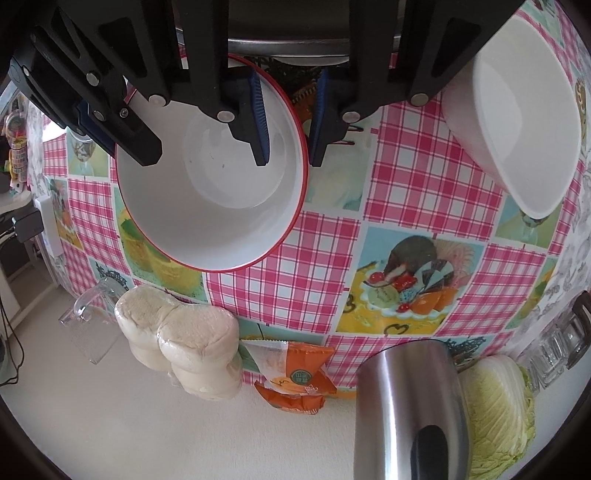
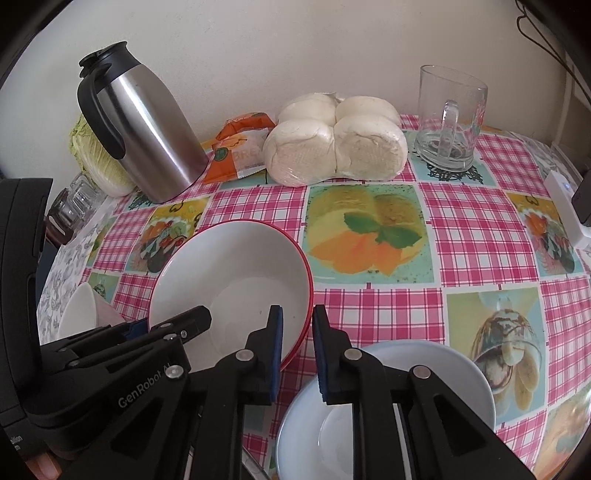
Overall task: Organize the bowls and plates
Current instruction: 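Close both grippers on the red-rimmed bowl rim, then lift the red-rimmed bowl with both grippers and carry it over the tray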
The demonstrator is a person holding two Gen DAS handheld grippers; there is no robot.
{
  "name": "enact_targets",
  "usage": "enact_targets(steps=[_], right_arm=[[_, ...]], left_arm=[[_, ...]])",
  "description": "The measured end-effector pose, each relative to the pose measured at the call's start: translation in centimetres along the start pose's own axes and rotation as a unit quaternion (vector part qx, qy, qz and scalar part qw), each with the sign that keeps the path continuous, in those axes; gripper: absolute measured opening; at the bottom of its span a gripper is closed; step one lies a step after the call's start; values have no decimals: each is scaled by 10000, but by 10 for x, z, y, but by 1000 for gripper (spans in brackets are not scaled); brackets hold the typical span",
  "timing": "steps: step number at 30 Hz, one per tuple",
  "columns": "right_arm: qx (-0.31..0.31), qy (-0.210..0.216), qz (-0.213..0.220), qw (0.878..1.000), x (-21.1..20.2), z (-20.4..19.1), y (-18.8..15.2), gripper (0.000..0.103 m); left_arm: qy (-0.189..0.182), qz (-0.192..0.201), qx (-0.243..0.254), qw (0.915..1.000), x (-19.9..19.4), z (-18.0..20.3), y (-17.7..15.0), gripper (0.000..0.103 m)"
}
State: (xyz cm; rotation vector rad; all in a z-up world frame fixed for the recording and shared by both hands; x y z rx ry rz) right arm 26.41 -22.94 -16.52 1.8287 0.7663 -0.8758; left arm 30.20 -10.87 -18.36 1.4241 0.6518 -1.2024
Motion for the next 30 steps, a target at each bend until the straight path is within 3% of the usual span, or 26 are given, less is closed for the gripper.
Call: enact_targets(steps=[9,30], right_arm=[[-194,-73,-30,9998,5,-3,1,17],[-57,377,-9,9993,6,-5,0,17]], left_arm=[[65,-49,40,10000,5,0,-2,21],[307,95,119,9994,-9,-3,1,16]])
Point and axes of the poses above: each gripper's, at about its wrist camera, not at the fingertips, and x roughly the way its jaws point, z to its right, y to its top, the point moved 7 cm from there along x, roughly the way its jaws point, and after that the axes turned 8 degrees about x, right-handed, at the moved point
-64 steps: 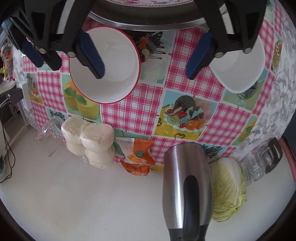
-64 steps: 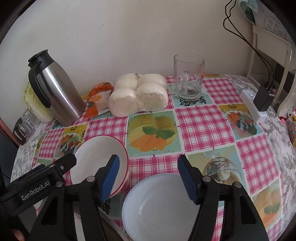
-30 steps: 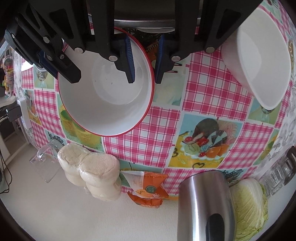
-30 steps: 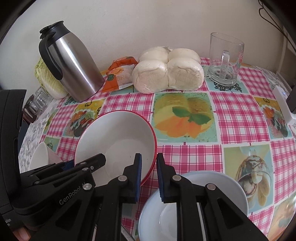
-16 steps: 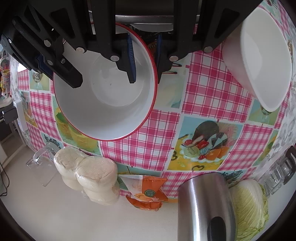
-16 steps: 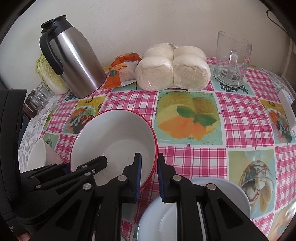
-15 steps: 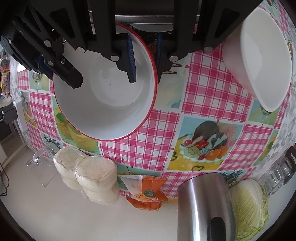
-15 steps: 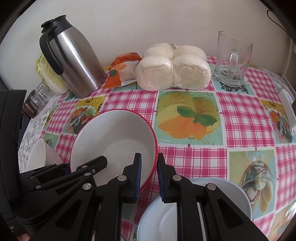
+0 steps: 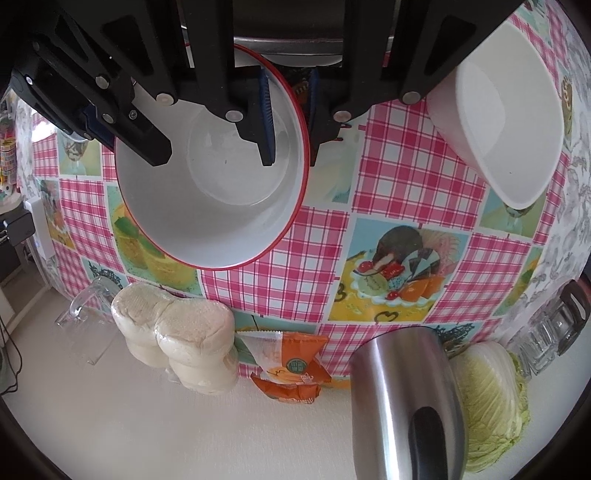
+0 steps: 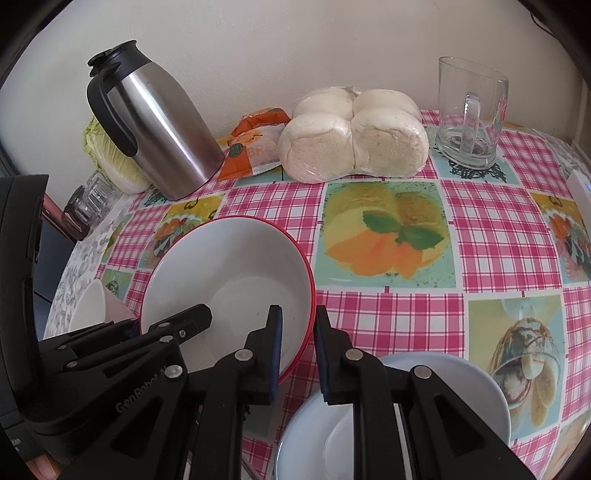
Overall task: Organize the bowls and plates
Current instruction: 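Lift the red-rimmed bowl with both grippers and carry it over the tray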
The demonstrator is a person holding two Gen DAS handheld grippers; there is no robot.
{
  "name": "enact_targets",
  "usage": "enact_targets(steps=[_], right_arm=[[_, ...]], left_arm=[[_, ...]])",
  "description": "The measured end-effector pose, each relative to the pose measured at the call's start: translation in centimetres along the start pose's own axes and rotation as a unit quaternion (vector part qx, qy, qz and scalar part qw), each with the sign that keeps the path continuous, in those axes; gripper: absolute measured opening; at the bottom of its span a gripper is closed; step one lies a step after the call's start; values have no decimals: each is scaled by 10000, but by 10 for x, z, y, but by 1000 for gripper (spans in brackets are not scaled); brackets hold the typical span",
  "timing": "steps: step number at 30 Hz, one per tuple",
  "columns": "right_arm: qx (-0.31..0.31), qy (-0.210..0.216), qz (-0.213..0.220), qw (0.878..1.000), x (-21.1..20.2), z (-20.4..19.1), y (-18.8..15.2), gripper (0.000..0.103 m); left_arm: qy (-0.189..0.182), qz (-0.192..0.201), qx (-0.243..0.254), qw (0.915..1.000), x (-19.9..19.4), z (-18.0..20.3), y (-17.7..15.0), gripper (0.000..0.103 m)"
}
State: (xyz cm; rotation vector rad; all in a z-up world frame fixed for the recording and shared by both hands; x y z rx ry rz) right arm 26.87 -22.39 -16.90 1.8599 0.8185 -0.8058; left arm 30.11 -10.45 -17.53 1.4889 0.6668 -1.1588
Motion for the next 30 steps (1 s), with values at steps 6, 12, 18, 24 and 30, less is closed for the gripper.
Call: enact_targets(steps=[6,12,18,24,30], right_arm=[[8,74,95,9999,-8,-4,1,17],[-32,129,301,9995,-27,-12,6,17],[-94,96,506,9986,-56,-21,9,17],[-189,46,596,9980,-83,-30,2,17],[-290,86,702,9971,-109,-44,-6,17]], left_arm=[[9,88,7,10000,-12,1,3,17],[26,284,34,9996,-36,4,10,17],[-53,465,23,9989,-62,10,10,17],[-110,604,8,9981,-88,11,6,17],[-98,790,3,9968,-119,7,0,17]])
Point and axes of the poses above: each gripper's, at about its wrist camera, not at the fingertips, and x roughly the way its jaws point, z to its right, y to its top, the point moved 7 cm from there along x, roughly the way its jaws point, and after that the axes turned 8 degrees about x, right-handed, at the moved point
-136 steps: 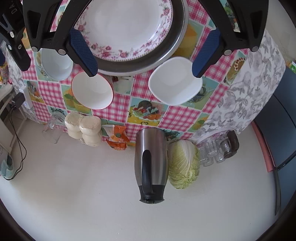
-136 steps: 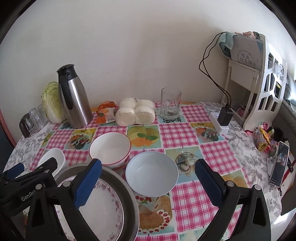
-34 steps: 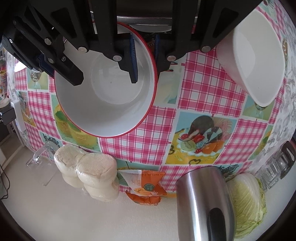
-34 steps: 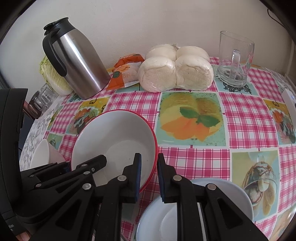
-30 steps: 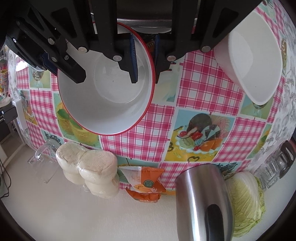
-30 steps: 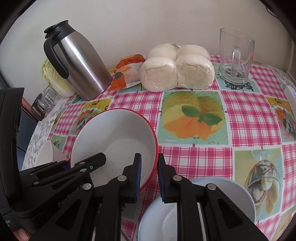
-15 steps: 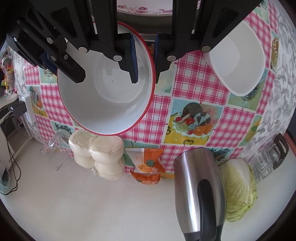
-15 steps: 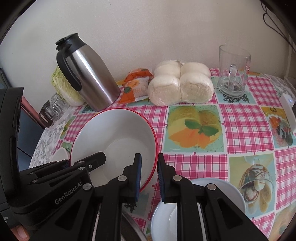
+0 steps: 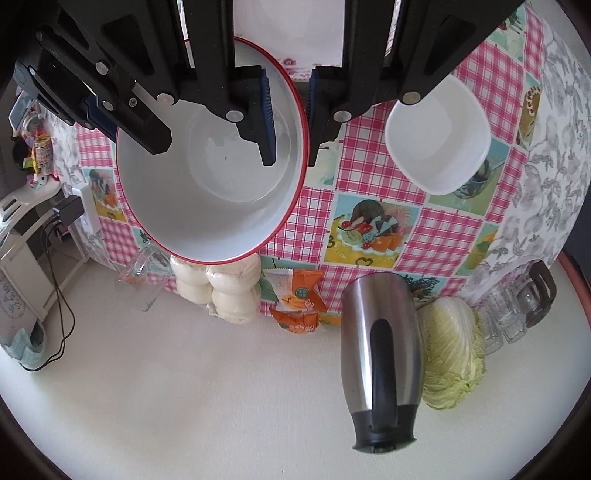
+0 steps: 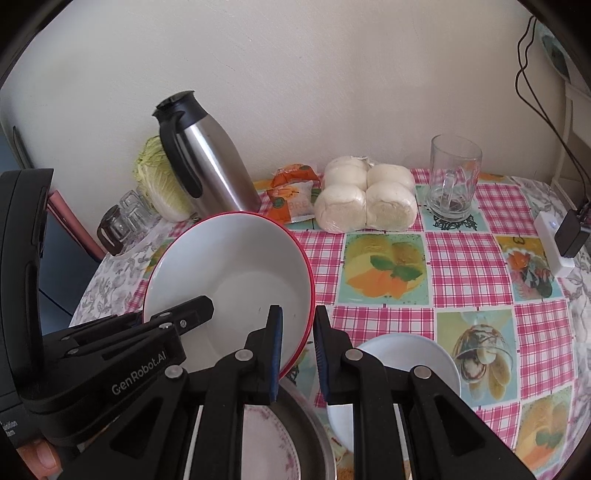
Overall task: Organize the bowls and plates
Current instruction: 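Lift the red-rimmed bowl with both grippers and carry it over the tray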
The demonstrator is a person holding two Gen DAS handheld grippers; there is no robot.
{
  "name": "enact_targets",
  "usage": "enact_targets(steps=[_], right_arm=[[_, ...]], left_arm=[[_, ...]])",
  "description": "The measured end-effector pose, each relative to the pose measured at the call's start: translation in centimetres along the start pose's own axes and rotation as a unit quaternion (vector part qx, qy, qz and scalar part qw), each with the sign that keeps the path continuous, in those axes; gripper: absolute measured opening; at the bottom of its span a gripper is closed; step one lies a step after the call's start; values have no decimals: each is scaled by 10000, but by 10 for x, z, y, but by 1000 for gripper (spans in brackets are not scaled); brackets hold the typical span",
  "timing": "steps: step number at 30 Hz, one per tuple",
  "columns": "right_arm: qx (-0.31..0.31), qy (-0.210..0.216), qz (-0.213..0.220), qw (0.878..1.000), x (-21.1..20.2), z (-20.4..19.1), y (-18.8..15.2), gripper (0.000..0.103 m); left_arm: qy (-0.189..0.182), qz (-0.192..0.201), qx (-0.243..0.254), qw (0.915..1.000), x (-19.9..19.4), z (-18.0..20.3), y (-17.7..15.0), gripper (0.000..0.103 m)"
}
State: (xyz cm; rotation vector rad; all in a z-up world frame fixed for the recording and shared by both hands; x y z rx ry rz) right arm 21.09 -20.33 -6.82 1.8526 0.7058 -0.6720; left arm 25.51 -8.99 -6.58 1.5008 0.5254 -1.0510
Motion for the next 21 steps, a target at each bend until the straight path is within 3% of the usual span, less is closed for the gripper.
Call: enact_targets(steps=[21], right_arm=[[-430,-29,34,9991,-50,-48,-35,17]], left_arm=[[-209,330,-395,9985,-60,-29,-37,17]])
Point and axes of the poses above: each gripper's, at about its wrist camera, not at the fingertips, and x roughly the way its jaws point, z to its right, y to its top, the point moved 7 cm from there along x, roughly the way its jaws point, and after that the axes turned 8 degrees about x, right-handed, at the moved point
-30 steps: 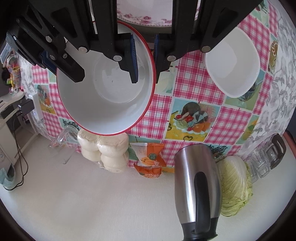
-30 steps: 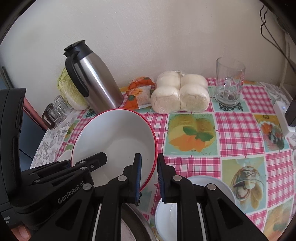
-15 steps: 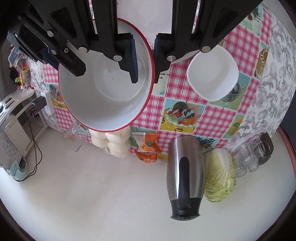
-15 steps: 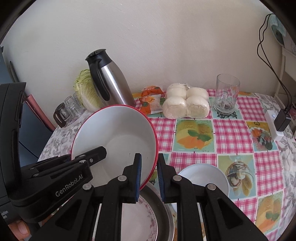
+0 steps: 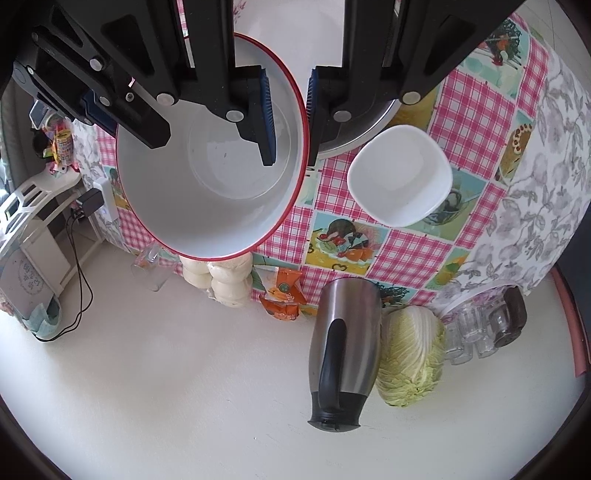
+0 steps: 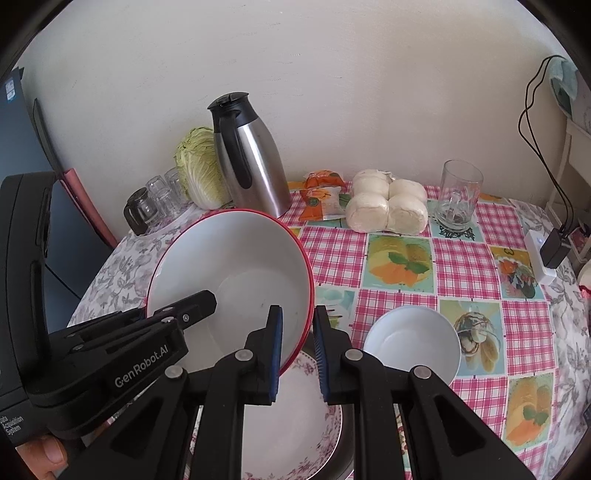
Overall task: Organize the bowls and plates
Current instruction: 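Lift the red-rimmed bowl with both grippers and carry it over the tray, then lower the red-rimmed bowl onto the floral plate with both grippers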
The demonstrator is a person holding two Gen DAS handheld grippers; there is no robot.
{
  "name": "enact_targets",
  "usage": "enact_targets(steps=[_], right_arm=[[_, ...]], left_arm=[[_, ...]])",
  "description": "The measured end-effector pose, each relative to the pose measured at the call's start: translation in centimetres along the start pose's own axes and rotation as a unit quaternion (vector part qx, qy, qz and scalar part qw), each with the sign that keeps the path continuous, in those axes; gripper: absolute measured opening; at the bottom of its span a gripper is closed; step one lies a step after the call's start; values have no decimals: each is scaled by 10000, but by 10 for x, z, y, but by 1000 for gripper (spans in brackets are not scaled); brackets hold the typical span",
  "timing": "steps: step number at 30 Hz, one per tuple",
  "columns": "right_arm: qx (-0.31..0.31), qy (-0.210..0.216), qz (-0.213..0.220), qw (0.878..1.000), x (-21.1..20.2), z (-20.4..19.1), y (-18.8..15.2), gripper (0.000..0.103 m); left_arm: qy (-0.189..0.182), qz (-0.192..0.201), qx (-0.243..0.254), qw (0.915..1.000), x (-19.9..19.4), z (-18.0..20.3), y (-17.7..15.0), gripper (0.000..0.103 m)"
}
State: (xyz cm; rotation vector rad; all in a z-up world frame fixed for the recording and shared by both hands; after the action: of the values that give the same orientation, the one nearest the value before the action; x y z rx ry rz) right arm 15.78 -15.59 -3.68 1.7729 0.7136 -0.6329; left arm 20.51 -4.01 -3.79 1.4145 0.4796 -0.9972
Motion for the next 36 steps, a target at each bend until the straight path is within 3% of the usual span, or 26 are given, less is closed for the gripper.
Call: enact_targets(steps=[18,25,36], right_arm=[[-79,27,-204,9998,-10,-14,-33,17],[-21,20,-371,9993,-6,-12,-44,17],[-62,-107,-805,9967,17,-9,-67,17]], left_arm=[[-114,-181,-258,9994,-11,-13,-33,17],[-180,-398,-373,9983,-5,-17,-48,17],[52,-992,-480,9939,16,-23,-71,17]])
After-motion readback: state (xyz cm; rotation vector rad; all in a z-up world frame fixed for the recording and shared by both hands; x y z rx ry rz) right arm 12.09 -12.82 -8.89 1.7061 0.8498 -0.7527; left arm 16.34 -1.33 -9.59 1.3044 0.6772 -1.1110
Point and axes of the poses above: each gripper's, at about its wrist camera, not at the fingertips, and x roughly the way its jaws point, z to its right, y to its top, the point moved 7 cm from there along x, roughly the way its jaws point, and after that the axes turned 8 degrees about x, right-handed, at the moved point
